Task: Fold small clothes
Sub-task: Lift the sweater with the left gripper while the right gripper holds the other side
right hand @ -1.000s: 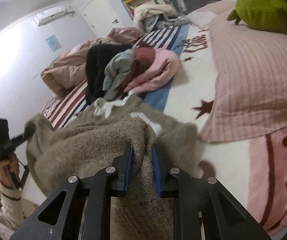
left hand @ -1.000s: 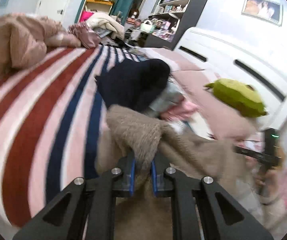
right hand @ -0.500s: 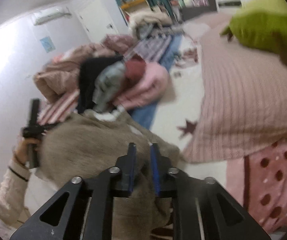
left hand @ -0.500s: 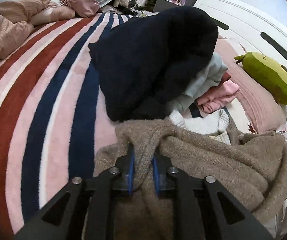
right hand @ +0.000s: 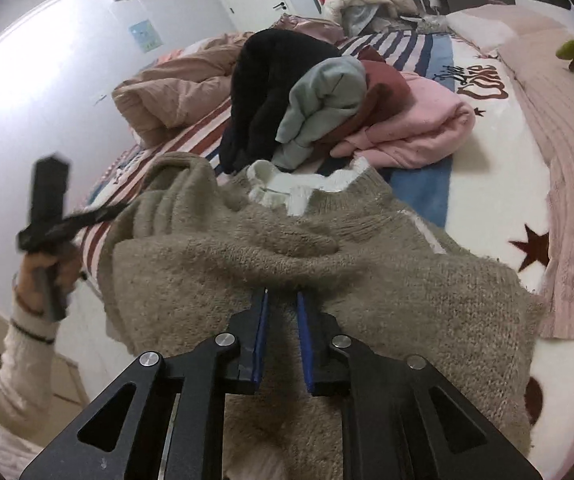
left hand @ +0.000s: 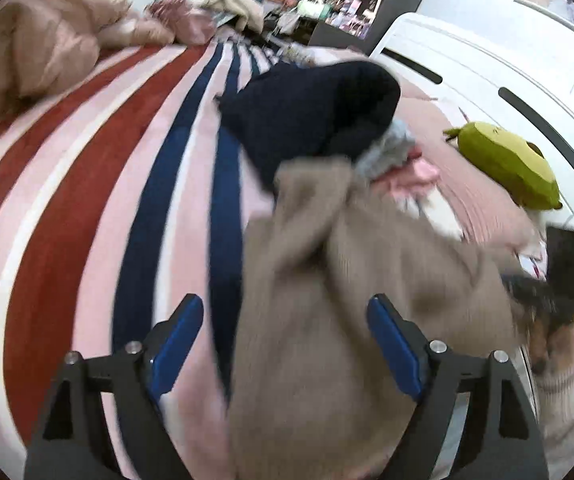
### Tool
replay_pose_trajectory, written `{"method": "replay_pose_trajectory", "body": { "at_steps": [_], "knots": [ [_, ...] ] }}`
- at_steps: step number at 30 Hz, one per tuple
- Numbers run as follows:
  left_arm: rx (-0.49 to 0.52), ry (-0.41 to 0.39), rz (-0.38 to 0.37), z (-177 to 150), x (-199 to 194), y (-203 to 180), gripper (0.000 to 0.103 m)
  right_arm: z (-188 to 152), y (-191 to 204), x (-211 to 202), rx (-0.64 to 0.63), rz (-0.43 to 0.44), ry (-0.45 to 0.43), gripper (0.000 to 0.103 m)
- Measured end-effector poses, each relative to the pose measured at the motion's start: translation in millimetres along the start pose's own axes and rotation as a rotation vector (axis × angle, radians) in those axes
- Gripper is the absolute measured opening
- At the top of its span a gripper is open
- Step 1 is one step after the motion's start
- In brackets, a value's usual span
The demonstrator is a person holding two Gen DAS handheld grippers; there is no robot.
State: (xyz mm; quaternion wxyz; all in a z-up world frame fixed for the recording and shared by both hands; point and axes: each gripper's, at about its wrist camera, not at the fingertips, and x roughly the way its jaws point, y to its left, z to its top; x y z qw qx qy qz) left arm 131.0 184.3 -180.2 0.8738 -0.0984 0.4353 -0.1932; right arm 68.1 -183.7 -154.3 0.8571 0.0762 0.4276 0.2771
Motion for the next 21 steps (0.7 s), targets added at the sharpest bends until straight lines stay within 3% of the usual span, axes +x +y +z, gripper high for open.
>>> {"method": "replay_pose_trajectory", "body": {
  "at_steps": [5, 9, 10, 12, 15, 17, 18, 19, 21],
  "knots": [
    [-0.038, 0.087, -0.099, -70, 1, 10, 0.082, 0, -1, -1, 0.003, 0.005, 0.003, 0.007],
    [-0.061, 0.047, -0.103, -84, 6, 1, 0.082, 1, -2, -1, 0.016, 0.010, 0.003, 0.007],
    [-0.071, 0.039, -0.125, -86, 6, -3, 0.077, 2, -2, -1, 0.018, 0.007, 0.003, 0.007],
    [-0.077, 0.044, -0.132, -87, 13, -13, 0.024, 2, -1, -2, 0.020, 0.002, 0.001, 0.007],
    [-0.079, 0.042, -0.099, -88, 19, -22, 0.021, 1, -3, -18, 0.050, 0.024, -0.022, 0.010],
    [-0.076, 0.027, -0.093, -87, 13, -26, 0.021, -3, -6, -44, 0.045, -0.020, -0.071, 0.013],
    [-0.076, 0.025, -0.096, -87, 10, -25, 0.021, -7, -8, -59, 0.044, -0.051, -0.098, 0.021],
    [-0.071, 0.023, -0.095, -87, 7, -26, 0.021, -15, -15, -81, 0.057, -0.091, -0.125, 0.040],
    [-0.070, 0.017, -0.087, -85, 0, -27, 0.021, -34, -29, -110, 0.091, -0.123, -0.132, 0.057]
  ]
}}
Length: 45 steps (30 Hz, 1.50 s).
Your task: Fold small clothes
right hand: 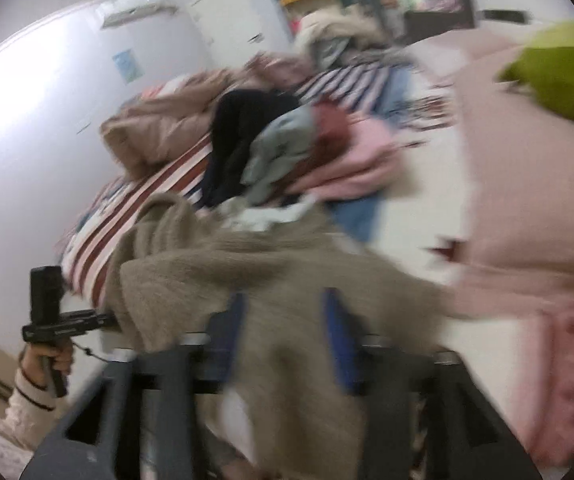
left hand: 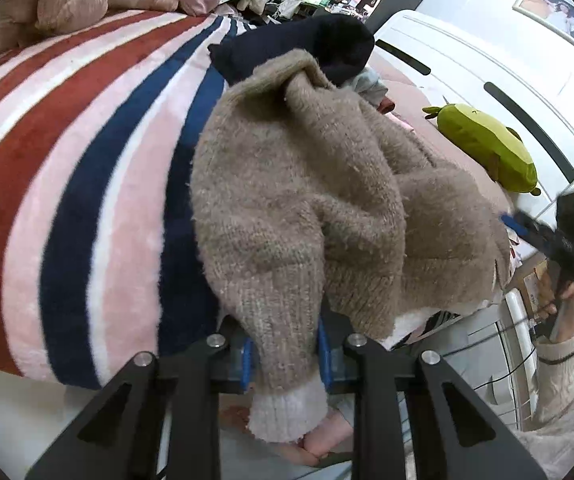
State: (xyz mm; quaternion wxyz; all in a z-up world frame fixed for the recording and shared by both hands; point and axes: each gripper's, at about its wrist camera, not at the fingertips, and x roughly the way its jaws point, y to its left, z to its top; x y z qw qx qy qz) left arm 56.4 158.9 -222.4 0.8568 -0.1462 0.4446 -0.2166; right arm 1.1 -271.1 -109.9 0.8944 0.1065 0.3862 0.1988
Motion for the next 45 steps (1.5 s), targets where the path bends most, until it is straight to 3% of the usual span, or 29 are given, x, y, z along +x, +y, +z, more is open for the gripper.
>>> {"method": "replay_pose_trajectory", "body": {
  "at_steps": [3, 5, 9, 11, 12, 14, 16, 19, 26, 31, 37, 41, 44, 45],
  "knots": [
    [-0.007, -0.017, -0.022, 3, -10, -5, 0.020, -27, -23, -19, 0.036, -0.009, 0.063, 0.067],
    [0.000, -0.026, -0.034, 6, -18, -10, 0.020, -49, -36, -19, 0.091, 0.048, 0.106, 0.069],
    [0.028, -0.052, -0.057, 7, -39, -25, 0.020, -70, -38, -3, 0.183, 0.197, 0.091, 0.069],
    [0.041, -0.085, -0.059, 10, -56, -33, 0.019, -71, -28, 9, 0.138, 0.155, 0.108, 0.049],
    [0.048, -0.102, -0.061, 11, -65, -36, 0.019, -71, -23, 13, 0.108, 0.124, 0.129, 0.026],
    [0.055, -0.151, -0.075, 12, -86, -43, 0.019, -71, -19, 9, 0.101, 0.139, 0.120, 0.022],
    [0.061, -0.199, -0.094, 15, -104, -49, 0.019, -68, -16, -1, 0.119, 0.195, 0.081, 0.006],
    [0.083, -0.281, -0.137, 22, -136, -66, 0.019, -61, -8, -22, 0.113, 0.256, 0.011, 0.005],
    [0.170, -0.395, -0.182, 23, -193, -103, 0.019, -32, 28, -59, 0.058, 0.378, -0.142, 0.005],
    [0.161, -0.431, -0.181, 18, -212, -104, 0.018, -14, 37, -77, 0.042, 0.365, -0.224, 0.004],
    [0.101, -0.400, -0.111, 61, -180, -74, 0.019, 26, 18, -56, 0.064, 0.262, -0.241, 0.004],
    [-0.036, -0.299, -0.068, 127, -108, -20, 0.022, 65, -15, 0, 0.151, 0.143, -0.175, 0.004],
    [-0.085, -0.186, 0.011, 164, -42, 9, 0.030, 86, -40, 44, 0.211, 0.024, -0.115, 0.004],
    [-0.114, -0.150, 0.029, 171, -22, 18, 0.038, 91, -46, 58, 0.211, -0.012, -0.084, 0.005]
  ]
}}
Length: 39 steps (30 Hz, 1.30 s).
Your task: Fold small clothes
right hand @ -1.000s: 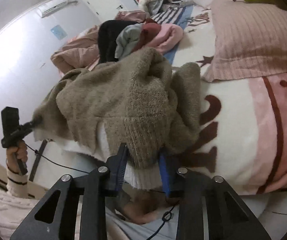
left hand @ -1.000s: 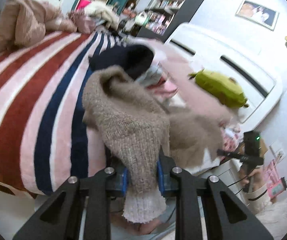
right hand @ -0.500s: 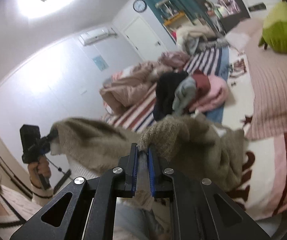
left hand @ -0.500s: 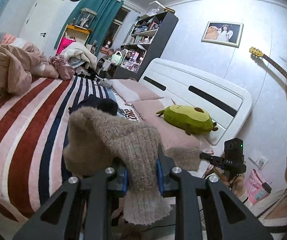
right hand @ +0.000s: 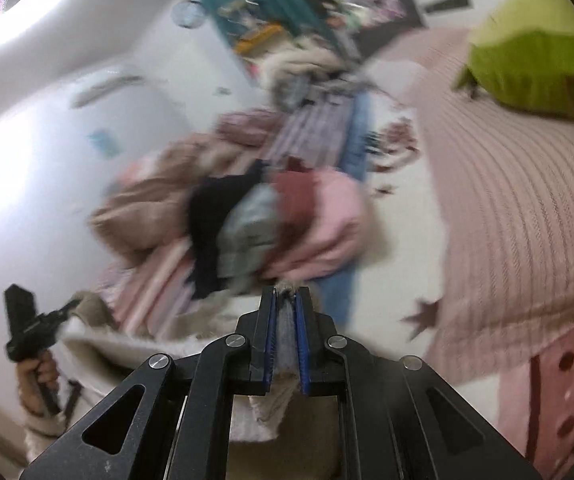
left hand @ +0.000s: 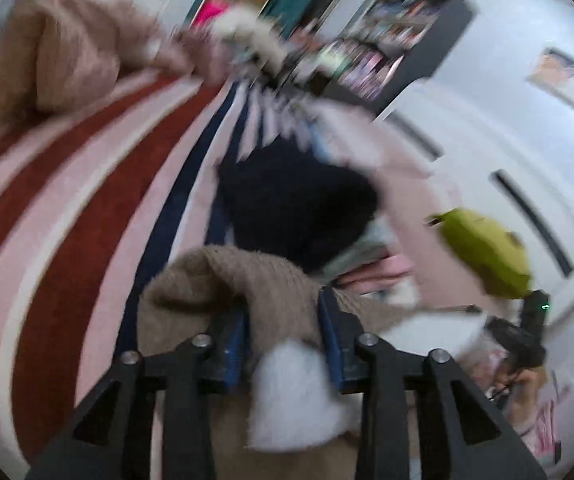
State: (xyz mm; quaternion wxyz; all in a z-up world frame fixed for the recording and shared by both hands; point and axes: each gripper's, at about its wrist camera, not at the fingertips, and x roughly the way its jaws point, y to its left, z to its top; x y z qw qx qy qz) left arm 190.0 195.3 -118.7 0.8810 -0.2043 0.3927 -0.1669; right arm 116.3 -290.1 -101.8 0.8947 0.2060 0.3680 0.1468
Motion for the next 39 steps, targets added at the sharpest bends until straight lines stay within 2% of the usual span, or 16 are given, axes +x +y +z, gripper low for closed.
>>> {"method": "replay_pose_trajectory", "body": {
  "at_steps": [3, 5, 6, 7, 10, 14, 17, 18, 19, 20, 21, 26, 30, 35, 37, 39],
  "knots": [
    [-0.036, 0.082, 0.030, 0, 35, 17, 0.064, 4, -11, 23, -0.025, -0.091, 0.079, 0.010],
    [-0.006, 0.071, -0.020, -10, 27, 18, 0.076, 0, -15, 12, -0.037, -0.068, 0.076, 0.037],
    [0.015, 0.057, -0.042, -14, 18, 17, 0.083, -3, -16, 3, -0.050, -0.070, 0.062, 0.065],
    [0.036, 0.044, -0.057, -19, 9, 17, 0.084, -8, -18, -11, -0.064, -0.072, 0.040, 0.072],
    [0.086, 0.070, -0.061, -37, -8, 18, 0.084, -27, -23, -32, -0.064, 0.005, 0.068, 0.072],
    [0.096, 0.116, -0.059, -74, -7, 21, 0.084, -52, -12, -19, -0.104, 0.135, 0.180, 0.072],
    [0.073, 0.106, -0.094, -85, 2, 22, 0.084, -65, 7, 6, -0.200, 0.116, 0.215, 0.070],
    [0.066, 0.108, -0.093, -86, 5, 22, 0.084, -68, 11, 14, -0.214, 0.092, 0.222, 0.059],
    [0.051, 0.111, -0.087, -89, 10, 23, 0.083, -71, 14, 25, -0.233, 0.044, 0.238, 0.028],
    [0.047, 0.116, -0.087, -92, 12, 23, 0.076, -73, 15, 29, -0.244, -0.002, 0.241, 0.012],
    [0.048, 0.117, -0.089, -92, 14, 23, 0.068, -75, 15, 26, -0.253, -0.025, 0.225, 0.008],
    [0.070, 0.095, -0.103, -102, -1, 22, 0.055, -86, -2, -23, -0.177, -0.029, 0.153, 0.007],
    [0.098, 0.091, -0.099, -102, -5, 24, 0.058, -107, -19, -61, -0.124, -0.066, 0.129, 0.006],
    [0.081, 0.098, -0.099, -105, 3, 27, 0.062, -134, -45, -65, -0.025, -0.107, 0.176, 0.005],
    [0.070, 0.091, -0.090, -107, 4, 27, 0.044, -140, -52, -63, 0.006, -0.118, 0.188, 0.006],
    [0.063, 0.087, -0.057, -107, 2, 28, 0.017, -138, -52, -63, 0.029, -0.112, 0.187, 0.010]
  ]
}}
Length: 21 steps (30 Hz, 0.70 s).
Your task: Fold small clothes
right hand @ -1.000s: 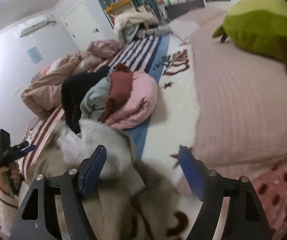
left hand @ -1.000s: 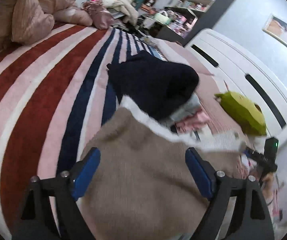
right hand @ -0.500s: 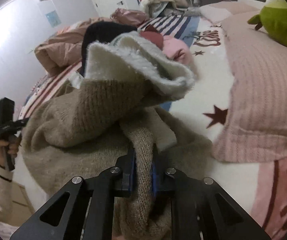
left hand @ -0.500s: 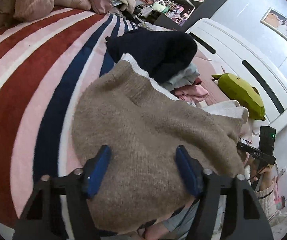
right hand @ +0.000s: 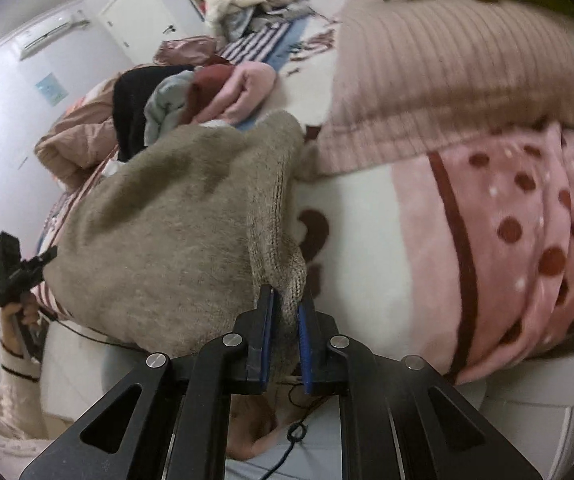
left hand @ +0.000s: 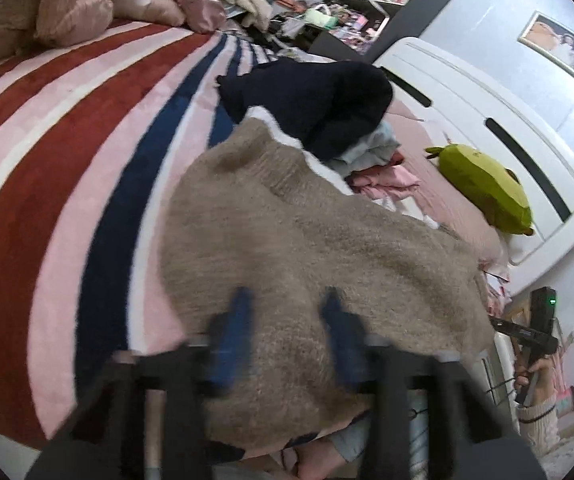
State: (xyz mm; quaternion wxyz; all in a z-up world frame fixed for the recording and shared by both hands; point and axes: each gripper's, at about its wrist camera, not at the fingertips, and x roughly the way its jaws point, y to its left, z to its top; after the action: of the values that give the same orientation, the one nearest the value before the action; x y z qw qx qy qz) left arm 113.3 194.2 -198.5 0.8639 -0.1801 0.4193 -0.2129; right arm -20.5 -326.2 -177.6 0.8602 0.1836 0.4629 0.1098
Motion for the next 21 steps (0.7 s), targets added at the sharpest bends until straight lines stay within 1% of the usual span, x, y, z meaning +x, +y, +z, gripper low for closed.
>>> {"method": "replay_pose_trajectory", "body": {
  "at_steps": [2, 4, 5, 8, 9, 10, 12, 14, 15, 16, 17, 18, 19, 21],
  "knots": [
    [0.013, -0.009, 0.012, -3, -6, -1, 0.012, 10, 7, -11, -0.028, 0.000, -0.029, 0.018],
    [0.022, -0.014, 0.016, -6, -13, -2, 0.012, 26, 18, -22, -0.091, -0.007, -0.072, 0.050],
    [0.022, -0.014, 0.015, -9, -17, -2, 0.012, 34, 25, -25, -0.117, -0.008, -0.084, 0.056],
    [0.020, -0.014, 0.016, -19, -24, -1, 0.010, 66, 42, -20, -0.181, 0.017, -0.096, 0.060],
    [0.017, -0.013, 0.020, -23, -25, 0, 0.010, 74, 45, -15, -0.191, 0.019, -0.090, 0.066],
    [0.013, -0.014, 0.026, -28, -27, 1, 0.009, 86, 48, -6, -0.204, 0.016, -0.082, 0.070],
    [0.010, -0.013, 0.039, -37, -30, 2, 0.009, 110, 50, 19, -0.214, 0.013, -0.034, 0.070],
    [0.000, -0.017, 0.034, -44, -34, 4, 0.009, 130, 50, 52, -0.230, -0.010, 0.037, 0.070],
    [0.003, -0.013, 0.030, -45, -35, 5, 0.014, 135, 49, 65, -0.247, -0.015, 0.070, 0.070],
    [0.017, -0.006, 0.032, -44, -36, 5, 0.018, 140, 49, 84, -0.276, -0.017, 0.128, 0.070],
    [0.027, -0.011, 0.046, -42, -38, 4, 0.032, 144, 48, 95, -0.292, -0.024, 0.161, 0.070],
    [0.028, -0.010, 0.052, -38, -38, 5, 0.048, 148, 46, 108, -0.303, -0.050, 0.188, 0.070],
    [0.025, -0.012, 0.047, -32, -38, 6, 0.053, 149, 43, 117, -0.297, -0.065, 0.200, 0.070],
    [0.010, -0.035, -0.007, -14, -36, 10, 0.055, 152, 35, 127, -0.259, -0.022, 0.227, 0.070]
  ]
}}
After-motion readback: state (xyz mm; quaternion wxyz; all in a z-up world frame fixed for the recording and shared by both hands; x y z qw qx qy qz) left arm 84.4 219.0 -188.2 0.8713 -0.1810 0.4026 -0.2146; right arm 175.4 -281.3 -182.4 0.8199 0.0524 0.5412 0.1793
